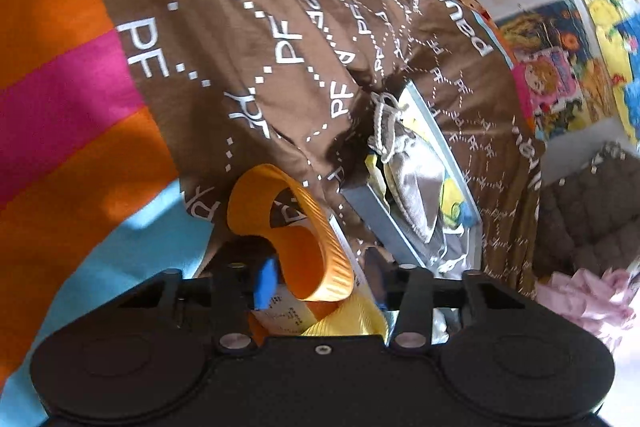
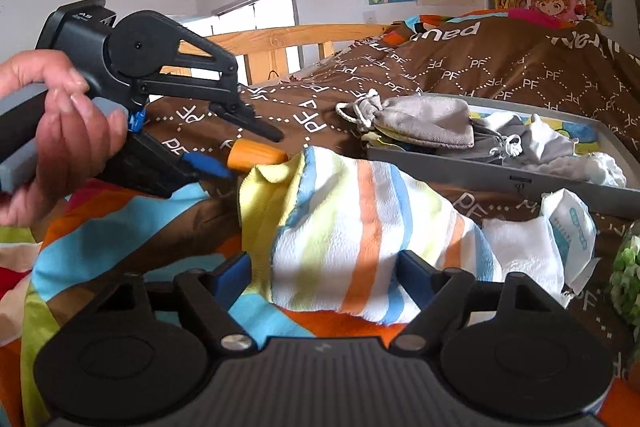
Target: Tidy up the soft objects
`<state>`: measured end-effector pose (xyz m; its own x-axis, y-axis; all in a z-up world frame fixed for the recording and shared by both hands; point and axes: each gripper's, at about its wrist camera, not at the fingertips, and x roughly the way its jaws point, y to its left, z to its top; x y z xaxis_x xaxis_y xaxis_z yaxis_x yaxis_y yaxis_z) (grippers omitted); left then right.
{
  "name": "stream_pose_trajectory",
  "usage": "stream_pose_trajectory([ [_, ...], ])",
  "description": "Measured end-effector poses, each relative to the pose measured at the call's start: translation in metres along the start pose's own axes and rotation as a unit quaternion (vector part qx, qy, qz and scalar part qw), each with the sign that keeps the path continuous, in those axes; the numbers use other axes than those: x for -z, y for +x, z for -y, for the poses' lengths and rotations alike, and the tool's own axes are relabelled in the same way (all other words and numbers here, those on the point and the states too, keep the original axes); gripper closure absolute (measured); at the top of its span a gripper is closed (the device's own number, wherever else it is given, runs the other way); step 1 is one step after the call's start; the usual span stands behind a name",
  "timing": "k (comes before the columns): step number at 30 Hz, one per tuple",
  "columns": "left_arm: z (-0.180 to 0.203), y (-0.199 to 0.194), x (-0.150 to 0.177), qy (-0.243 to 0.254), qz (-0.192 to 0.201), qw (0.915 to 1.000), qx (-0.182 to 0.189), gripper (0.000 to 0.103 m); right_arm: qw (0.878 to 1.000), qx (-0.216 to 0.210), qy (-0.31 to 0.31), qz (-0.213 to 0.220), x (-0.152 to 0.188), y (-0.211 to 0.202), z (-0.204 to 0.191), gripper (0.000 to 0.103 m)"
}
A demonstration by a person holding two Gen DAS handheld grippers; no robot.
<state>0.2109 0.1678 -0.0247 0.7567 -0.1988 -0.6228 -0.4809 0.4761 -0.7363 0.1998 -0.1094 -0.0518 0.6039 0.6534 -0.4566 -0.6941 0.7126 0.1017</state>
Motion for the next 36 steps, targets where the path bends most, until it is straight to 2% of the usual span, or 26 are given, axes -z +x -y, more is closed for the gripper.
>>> stream_pose_trajectory([
  [2, -0.002, 0.0, -0.002, -0.008, 0.002, 1.0, 0.003, 0.071, 1.0, 0.004, 0.003, 0.0, 0.0, 0.0, 0.001, 0.027],
  [9, -0.002, 0.003, -0.002, -0.009, 0.003, 0.9999, -0.003, 0.072, 1.0, 0.015, 0.013, -0.001, -0.002, -0.003, 0.005, 0.041],
  [13, 0.003, 0.002, -0.002, 0.006, 0.008, 0.9999, -0.008, 0.082, 1.0, 0.025, 0.018, -0.001, -0.003, -0.005, 0.008, 0.055],
  [20, 0.008, -0.002, 0.002, 0.02, 0.014, 0.9997, -0.005, 0.089, 0.999, 0.028, 0.037, 0.014, -0.007, -0.014, 0.016, 0.075],
  [28, 0.022, -0.01, 0.011, 0.093, 0.013, 0.9956, 0.004, 0.092, 0.997, 0.018, 0.059, 0.057, -0.022, -0.033, 0.029, 0.081],
  [36, 0.037, -0.02, 0.016, 0.162, 0.016, 0.9863, 0.023, 0.092, 0.99, 0.002, 0.093, 0.103, -0.04, -0.055, 0.049, 0.081],
])
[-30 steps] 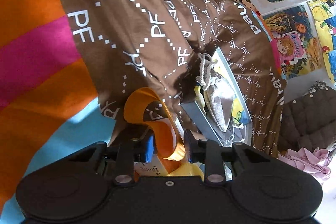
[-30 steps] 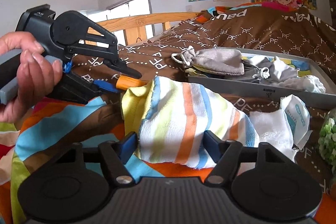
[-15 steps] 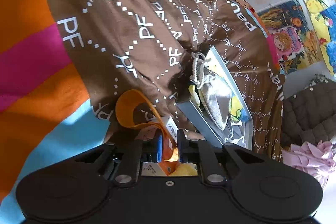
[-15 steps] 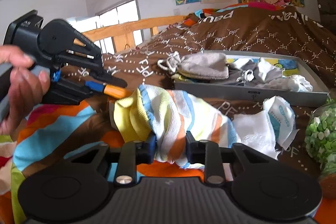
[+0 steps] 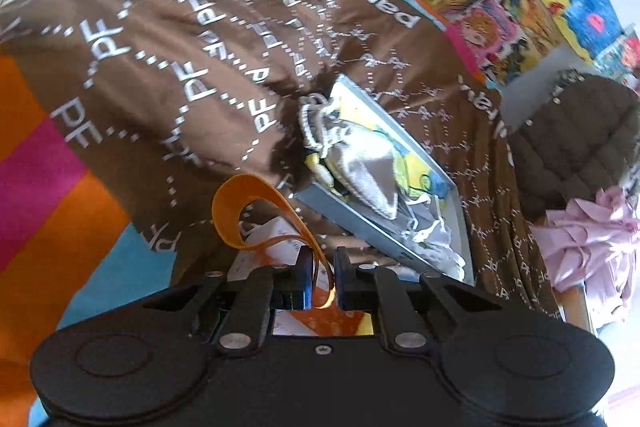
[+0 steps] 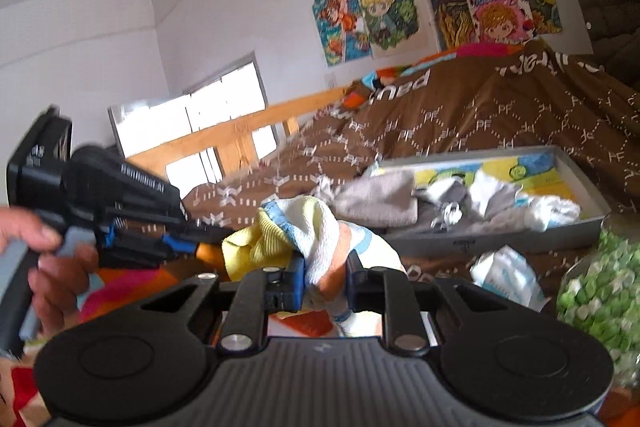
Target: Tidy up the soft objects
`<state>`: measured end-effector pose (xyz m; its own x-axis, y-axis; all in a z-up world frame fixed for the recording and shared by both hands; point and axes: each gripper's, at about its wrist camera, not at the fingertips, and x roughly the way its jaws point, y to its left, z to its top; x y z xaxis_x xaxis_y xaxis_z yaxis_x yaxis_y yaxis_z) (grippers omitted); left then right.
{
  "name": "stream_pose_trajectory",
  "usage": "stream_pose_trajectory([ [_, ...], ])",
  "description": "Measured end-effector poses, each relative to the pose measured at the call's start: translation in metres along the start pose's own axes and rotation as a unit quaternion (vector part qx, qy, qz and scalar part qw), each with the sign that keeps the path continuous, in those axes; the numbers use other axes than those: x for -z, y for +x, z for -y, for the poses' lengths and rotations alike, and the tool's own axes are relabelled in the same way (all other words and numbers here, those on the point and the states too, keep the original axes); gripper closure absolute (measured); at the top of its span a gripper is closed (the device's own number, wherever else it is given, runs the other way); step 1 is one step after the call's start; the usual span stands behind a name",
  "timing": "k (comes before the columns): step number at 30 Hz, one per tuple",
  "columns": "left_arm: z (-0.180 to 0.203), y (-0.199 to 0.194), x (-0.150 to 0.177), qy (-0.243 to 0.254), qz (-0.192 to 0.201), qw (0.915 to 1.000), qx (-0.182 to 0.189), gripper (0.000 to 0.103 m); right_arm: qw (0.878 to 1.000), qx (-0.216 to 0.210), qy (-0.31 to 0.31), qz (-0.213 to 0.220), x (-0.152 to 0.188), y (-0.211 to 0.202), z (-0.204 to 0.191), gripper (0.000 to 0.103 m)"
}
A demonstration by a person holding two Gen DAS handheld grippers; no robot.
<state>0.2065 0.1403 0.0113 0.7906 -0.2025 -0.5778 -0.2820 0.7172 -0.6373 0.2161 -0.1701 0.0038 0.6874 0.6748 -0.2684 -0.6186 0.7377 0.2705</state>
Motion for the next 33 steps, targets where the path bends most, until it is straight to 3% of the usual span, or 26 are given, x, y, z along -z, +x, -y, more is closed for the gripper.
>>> stream_pose_trajectory([
  [4, 0.01, -0.002, -0.001, 0.024, 0.001, 0.9996, 0.018, 0.092, 1.0, -0.003, 0.026, 0.014, -0.012, -0.007, 0.012, 0.081],
  [12, 0.037, -0.004, 0.006, 0.118, 0.002, 0.9916, 0.052, 0.092, 0.998, 0.046, -0.014, 0.036, -0.03, -0.014, 0.013, 0.081],
  [18, 0.063, -0.003, 0.008, 0.218, 0.013, 0.9736, 0.066, 0.092, 0.996, 0.069, -0.027, 0.045, -0.063, 0.0, 0.026, 0.081],
  [25, 0.114, 0.014, -0.029, 0.325, 0.019, 0.9423, 0.077, 0.092, 0.993, 0.081, -0.073, 0.053, -0.114, 0.05, 0.053, 0.081],
  [33, 0.142, 0.078, -0.064, 0.336, 0.034, 0.9384, 0.072, 0.092, 0.985, 0.13, -0.111, 0.025, -0.136, 0.105, 0.086, 0.081],
])
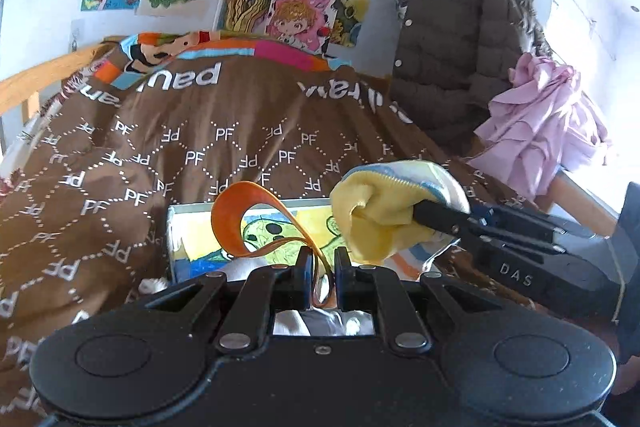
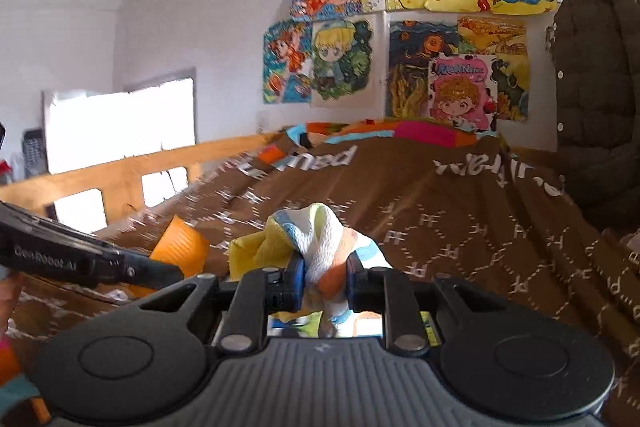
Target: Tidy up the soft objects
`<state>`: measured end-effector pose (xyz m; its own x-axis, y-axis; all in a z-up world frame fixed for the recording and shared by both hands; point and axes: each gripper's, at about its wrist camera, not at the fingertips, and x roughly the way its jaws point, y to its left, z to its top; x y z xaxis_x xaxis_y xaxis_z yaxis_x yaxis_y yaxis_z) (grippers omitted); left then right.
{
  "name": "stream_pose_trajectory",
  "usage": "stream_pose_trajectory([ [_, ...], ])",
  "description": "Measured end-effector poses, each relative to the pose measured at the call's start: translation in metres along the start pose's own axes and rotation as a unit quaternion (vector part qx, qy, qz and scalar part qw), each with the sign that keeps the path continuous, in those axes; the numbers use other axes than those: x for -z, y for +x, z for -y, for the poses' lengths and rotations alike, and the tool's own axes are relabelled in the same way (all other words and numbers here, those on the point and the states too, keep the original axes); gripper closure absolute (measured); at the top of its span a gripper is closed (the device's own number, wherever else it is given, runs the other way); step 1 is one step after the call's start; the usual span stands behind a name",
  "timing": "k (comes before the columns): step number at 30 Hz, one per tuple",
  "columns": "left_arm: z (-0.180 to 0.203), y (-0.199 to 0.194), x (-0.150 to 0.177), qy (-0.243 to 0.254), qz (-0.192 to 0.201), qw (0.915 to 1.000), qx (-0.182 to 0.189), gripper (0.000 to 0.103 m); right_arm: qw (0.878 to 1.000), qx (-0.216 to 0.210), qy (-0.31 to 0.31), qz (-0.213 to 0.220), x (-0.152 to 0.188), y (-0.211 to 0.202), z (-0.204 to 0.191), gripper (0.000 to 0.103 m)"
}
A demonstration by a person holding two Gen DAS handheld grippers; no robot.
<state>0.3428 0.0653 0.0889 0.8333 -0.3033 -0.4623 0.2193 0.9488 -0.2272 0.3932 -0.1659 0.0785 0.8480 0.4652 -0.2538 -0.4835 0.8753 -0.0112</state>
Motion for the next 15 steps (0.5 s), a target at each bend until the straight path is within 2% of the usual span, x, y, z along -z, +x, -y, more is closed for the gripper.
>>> stream_pose_trajectory([
  [4, -0.005, 0.042, 0.003, 0.005, -0.013, 0.9999, -0.003, 0.091, 1.0, 0.016, 0.007, -0.022, 0.004, 0.021, 0.015, 0.08],
  [7, -0.012, 0.07, 0.01, -0.019, -0.024, 0.9995, 0.006, 0.091, 0.999, 0.027, 0.013, -0.035, 0.012, 0.032, 0.026, 0.08],
  [15, -0.012, 0.116, 0.026, -0.043, -0.041, 0.9977, 0.034, 0.091, 0.995, 0.035, 0.044, -0.083, 0.037, 0.051, 0.047, 0.08],
])
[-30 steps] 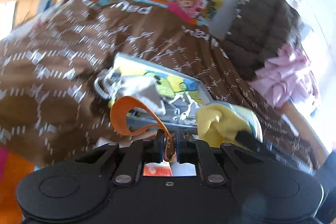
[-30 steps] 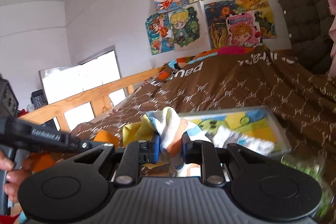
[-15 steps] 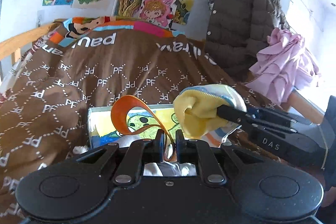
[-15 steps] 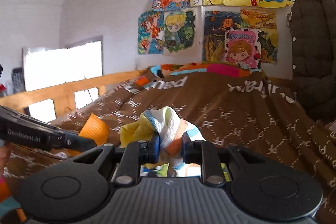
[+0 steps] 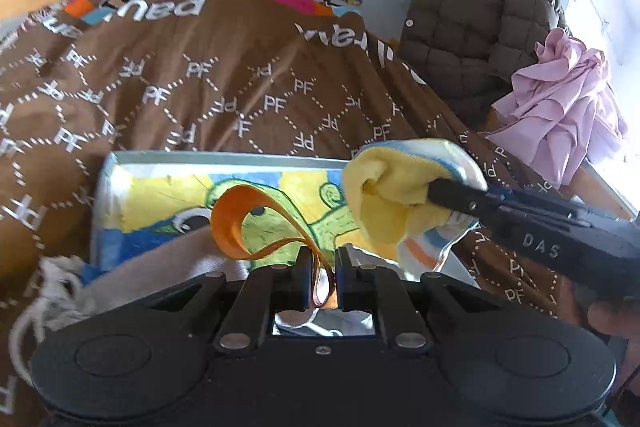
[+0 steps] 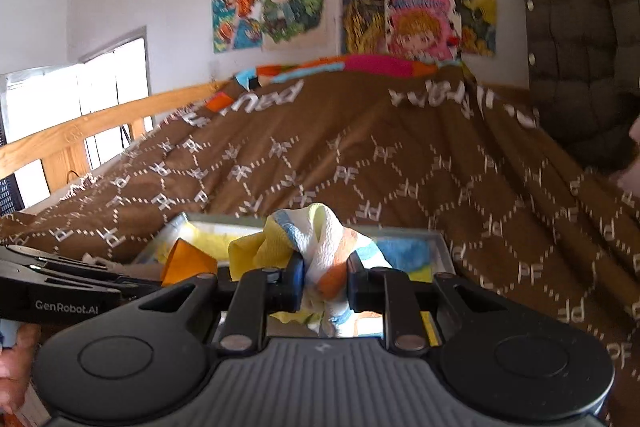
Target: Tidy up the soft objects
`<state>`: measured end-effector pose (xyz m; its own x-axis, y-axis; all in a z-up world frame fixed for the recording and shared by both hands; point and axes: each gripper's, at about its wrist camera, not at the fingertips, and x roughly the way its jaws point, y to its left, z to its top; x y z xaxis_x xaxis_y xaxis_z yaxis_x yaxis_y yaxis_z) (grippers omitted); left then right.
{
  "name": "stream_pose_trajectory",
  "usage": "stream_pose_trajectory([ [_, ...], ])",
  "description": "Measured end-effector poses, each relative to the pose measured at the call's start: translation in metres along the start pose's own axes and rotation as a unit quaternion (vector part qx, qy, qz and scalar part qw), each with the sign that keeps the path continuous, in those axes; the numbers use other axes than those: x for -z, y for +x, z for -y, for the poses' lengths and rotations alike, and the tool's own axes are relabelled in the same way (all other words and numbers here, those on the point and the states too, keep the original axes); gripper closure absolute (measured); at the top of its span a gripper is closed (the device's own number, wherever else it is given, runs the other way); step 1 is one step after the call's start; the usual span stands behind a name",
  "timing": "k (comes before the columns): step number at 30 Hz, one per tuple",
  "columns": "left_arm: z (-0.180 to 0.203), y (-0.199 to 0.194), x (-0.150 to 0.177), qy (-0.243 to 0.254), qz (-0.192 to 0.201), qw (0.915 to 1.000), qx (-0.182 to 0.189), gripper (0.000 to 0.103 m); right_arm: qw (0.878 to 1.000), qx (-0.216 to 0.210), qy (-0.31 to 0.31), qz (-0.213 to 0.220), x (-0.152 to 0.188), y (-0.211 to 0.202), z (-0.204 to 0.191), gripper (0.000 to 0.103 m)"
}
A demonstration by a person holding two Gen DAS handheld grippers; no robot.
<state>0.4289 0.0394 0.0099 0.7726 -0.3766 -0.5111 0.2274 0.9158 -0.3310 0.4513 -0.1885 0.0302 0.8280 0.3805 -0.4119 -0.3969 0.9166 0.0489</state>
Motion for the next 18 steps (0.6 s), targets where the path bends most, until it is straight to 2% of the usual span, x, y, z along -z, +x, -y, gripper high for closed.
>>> stream_pose_trajectory([
  [9, -0.004, 0.026, 0.018, -0.015, -0.033, 0.9993, 0.01, 0.091, 0.999, -0.002, 0.02, -0.03, 0.01, 0.007, 0.01, 0.077],
  [18, -0.005, 0.025, 0.02, -0.03, -0.048, 0.9984, 0.002, 0.086, 0.999, -0.013, 0.009, -0.028, 0.014, -0.001, 0.001, 0.064],
])
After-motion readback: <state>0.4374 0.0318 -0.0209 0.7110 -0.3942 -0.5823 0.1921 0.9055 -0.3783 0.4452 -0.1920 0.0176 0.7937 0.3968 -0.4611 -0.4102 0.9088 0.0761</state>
